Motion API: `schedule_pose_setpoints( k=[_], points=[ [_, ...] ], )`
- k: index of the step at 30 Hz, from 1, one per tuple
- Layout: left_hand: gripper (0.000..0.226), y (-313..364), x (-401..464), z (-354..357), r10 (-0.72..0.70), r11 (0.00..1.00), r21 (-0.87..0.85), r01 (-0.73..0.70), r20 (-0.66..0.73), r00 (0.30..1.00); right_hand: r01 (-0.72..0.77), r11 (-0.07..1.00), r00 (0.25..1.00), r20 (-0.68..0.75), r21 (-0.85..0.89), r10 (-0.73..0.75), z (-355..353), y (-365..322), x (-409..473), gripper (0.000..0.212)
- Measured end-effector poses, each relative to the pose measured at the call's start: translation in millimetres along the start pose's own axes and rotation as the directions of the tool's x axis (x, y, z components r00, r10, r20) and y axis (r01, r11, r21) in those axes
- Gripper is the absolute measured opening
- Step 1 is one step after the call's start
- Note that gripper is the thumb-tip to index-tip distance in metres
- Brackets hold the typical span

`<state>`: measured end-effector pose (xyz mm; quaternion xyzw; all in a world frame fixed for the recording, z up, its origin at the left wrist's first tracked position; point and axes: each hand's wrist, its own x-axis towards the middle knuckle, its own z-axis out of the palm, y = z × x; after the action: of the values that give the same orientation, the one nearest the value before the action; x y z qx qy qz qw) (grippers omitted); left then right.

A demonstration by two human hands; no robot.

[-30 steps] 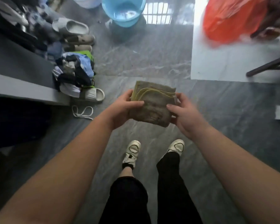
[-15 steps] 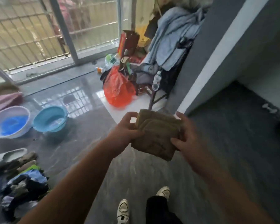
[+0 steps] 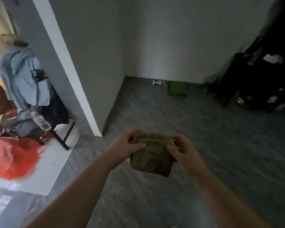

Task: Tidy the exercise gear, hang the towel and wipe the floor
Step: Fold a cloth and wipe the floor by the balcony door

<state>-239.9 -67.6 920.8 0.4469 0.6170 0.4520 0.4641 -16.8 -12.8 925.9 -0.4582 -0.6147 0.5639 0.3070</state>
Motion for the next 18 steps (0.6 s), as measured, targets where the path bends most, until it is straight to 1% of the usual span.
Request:
schedule_pose_setpoints(
  k=[3, 5, 7, 8, 9, 10, 11, 13, 15, 18],
  points=[
    [0.041, 21, 58, 89, -0.001, 0.998, -0.056, 0.006, 0.084, 0.996, -0.022, 0.997, 0.996, -0.083, 0.073, 0.028, -96, 16, 9, 0.026],
    [0.043, 35, 96, 147, -0.006, 0.998, -0.062, 0.015, 0.139, 0.99, -0.046, 0.989, 0.989, -0.135, 0.14, 0.065, -154, 24, 17, 0.036],
    [0.04, 47, 133, 198, 0.005, 0.999, -0.045, 0.002, 0.165, 0.986, -0.109, 0.955, 0.97, -0.181, 0.274, 0.163, -204, 30, 27, 0.052],
    [0.038, 54, 149, 221, 0.01, 0.999, -0.046, -0.002, 0.172, 0.985, -0.142, 0.916, 0.956, -0.187, 0.375, 0.224, -226, 33, 35, 0.056],
    [0.035, 60, 166, 241, 0.014, 0.998, -0.063, -0.002, 0.184, 0.983, -0.168, 0.869, 0.946, -0.173, 0.466, 0.275, -246, 37, 44, 0.054],
    [0.034, 65, 184, 259, 0.014, 0.996, -0.088, 0.003, 0.2, 0.98, -0.185, 0.828, 0.941, -0.148, 0.529, 0.306, -264, 40, 55, 0.047],
    [0.034, 71, 202, 274, 0.004, 0.994, -0.111, 0.02, 0.216, 0.976, -0.202, 0.809, 0.934, -0.141, 0.552, 0.329, -280, 44, 67, 0.039],
    [0.041, 77, 240, 295, -0.019, 0.989, -0.14, 0.051, 0.222, 0.975, -0.227, 0.815, 0.912, -0.176, 0.534, 0.37, -307, 51, 95, 0.028],
    [0.05, 79, 282, 309, -0.039, 0.985, -0.153, 0.075, 0.223, 0.974, -0.211, 0.85, 0.91, -0.221, 0.483, 0.351, -326, 56, 131, 0.025],
    [0.048, 79, 358, 320, -0.108, 0.97, -0.184, 0.162, 0.269, 0.957, -0.188, 0.901, 0.91, -0.277, 0.391, 0.31, -354, 60, 199, 0.023]
  ],
)
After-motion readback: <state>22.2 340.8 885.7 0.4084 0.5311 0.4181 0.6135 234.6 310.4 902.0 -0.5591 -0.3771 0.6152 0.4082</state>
